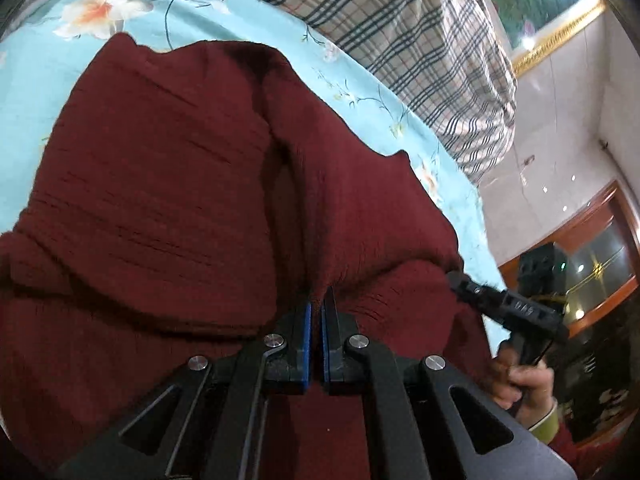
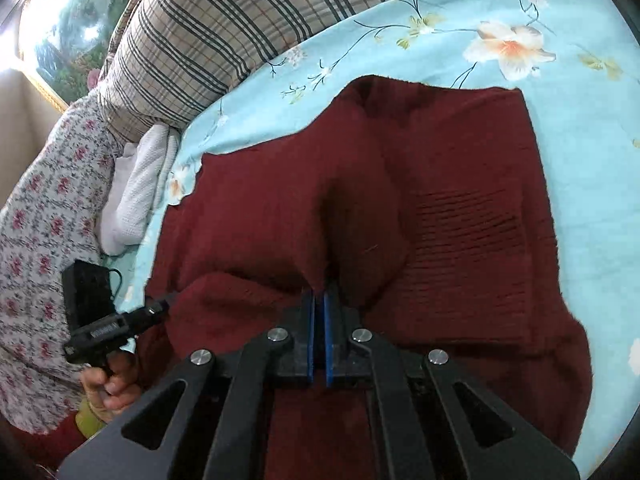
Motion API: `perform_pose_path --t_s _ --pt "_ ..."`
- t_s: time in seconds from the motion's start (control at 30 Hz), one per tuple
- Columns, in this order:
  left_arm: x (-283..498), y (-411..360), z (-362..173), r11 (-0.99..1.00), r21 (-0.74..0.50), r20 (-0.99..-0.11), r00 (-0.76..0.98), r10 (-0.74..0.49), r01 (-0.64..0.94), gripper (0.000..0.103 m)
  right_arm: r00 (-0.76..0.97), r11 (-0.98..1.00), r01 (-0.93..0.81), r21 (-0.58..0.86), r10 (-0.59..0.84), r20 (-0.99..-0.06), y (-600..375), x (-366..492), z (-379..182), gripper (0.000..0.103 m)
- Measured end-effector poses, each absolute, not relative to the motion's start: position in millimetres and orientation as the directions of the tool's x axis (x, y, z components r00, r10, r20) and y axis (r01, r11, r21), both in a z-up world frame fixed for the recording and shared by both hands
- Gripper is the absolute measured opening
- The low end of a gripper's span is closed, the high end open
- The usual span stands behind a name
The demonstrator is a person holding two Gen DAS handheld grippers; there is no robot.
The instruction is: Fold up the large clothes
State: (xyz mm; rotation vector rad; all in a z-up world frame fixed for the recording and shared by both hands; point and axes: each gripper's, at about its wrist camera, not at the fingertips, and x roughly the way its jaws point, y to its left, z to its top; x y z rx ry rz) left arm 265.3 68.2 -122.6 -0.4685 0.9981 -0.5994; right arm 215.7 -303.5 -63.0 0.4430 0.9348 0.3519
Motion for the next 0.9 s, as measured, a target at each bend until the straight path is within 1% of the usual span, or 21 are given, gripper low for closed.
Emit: perform_pose_path --t_s 0.03,0.13,0.23,0.37,0.43,0.47,0.53,0.6,0.63,0.67,0.7,0.77,0.8,0.9 --pt "263.6 67.2 -120.6 0.759 -0.602 -0.647 0.404 -0.647 0.250 0.003 0.537 0.851 -0.098 0.516 0.481 -0.693 -304.0 215.2 -61.4 0.009" --pt "254.6 70.3 -106.3 0.799 -0.543 -0.688 0.410 -0.599 0.257 0.003 0.565 0.871 -0.094 0.483 0.446 -0.694 -310.4 206.0 -49.1 0.011" --pt "243.9 70.8 -81.2 0.794 -0.530 -0.662 0.440 -0.607 0.298 0.003 0.606 0.858 -0.093 0.505 0.451 -0.655 -318.6 196.9 -32.9 0.011" --pt "235.7 50.0 -55.7 0.744 -0.547 -0.602 0.437 -0.669 0.385 0.004 0.616 0.845 -0.101 0.524 0.467 -0.634 -314.4 199.6 -27.5 0.011" --pt "235.5 34.7 -55.7 0.729 -0.539 -0.603 0.411 -0.684 0.422 0.004 0.604 0.831 -0.124 0.542 0.497 -0.623 -305.6 204.4 -29.3 0.011" --pt "236.6 26.7 -59.7 0.741 -0.515 -0.626 0.402 -0.668 0.431 0.004 0.582 0.825 -0.141 0.547 0.516 -0.628 -296.9 208.1 -32.9 0.011" --pt "242.8 18.3 -71.3 0.771 -0.481 -0.669 0.394 -0.630 0.417 0.004 0.550 0.831 -0.158 0.534 0.523 -0.651 -285.7 214.0 -40.6 0.011" --pt "249.6 21.9 -89.8 0.811 -0.453 -0.725 0.375 -0.577 0.371 0.004 0.508 0.883 -0.117 0.454 0.446 -0.737 -279.0 221.0 -57.6 0.011" --pt "253.2 26.6 -100.1 0.829 -0.444 -0.751 0.364 -0.551 0.341 0.004 0.494 0.899 -0.097 0.427 0.416 -0.764 -280.3 222.4 -64.4 0.011" --pt "256.3 32.4 -108.7 0.825 -0.466 -0.752 0.347 -0.560 0.320 0.003 0.481 0.912 -0.067 0.405 0.385 -0.788 -284.5 223.7 -74.3 0.010" --pt "257.5 40.2 -113.8 0.809 -0.505 -0.736 0.338 -0.586 0.302 0.002 0.482 0.904 -0.056 0.424 0.396 -0.782 -289.5 222.9 -78.9 0.008" --pt "257.8 54.5 -116.2 0.780 -0.567 -0.706 0.330 -0.626 0.266 0.002 0.490 0.876 -0.038 0.480 0.435 -0.755 -299.1 219.1 -80.2 0.008" --pt "257.4 57.2 -114.2 0.779 -0.572 -0.702 0.338 -0.627 0.257 0.001 0.497 0.872 -0.039 0.488 0.440 -0.748 -300.4 216.3 -77.4 0.011" --pt "248.6 62.7 -102.7 0.786 -0.564 -0.699 0.361 -0.618 0.253 0.000 0.521 0.867 -0.041 0.497 0.443 -0.729 -303.6 204.1 -64.1 0.012"
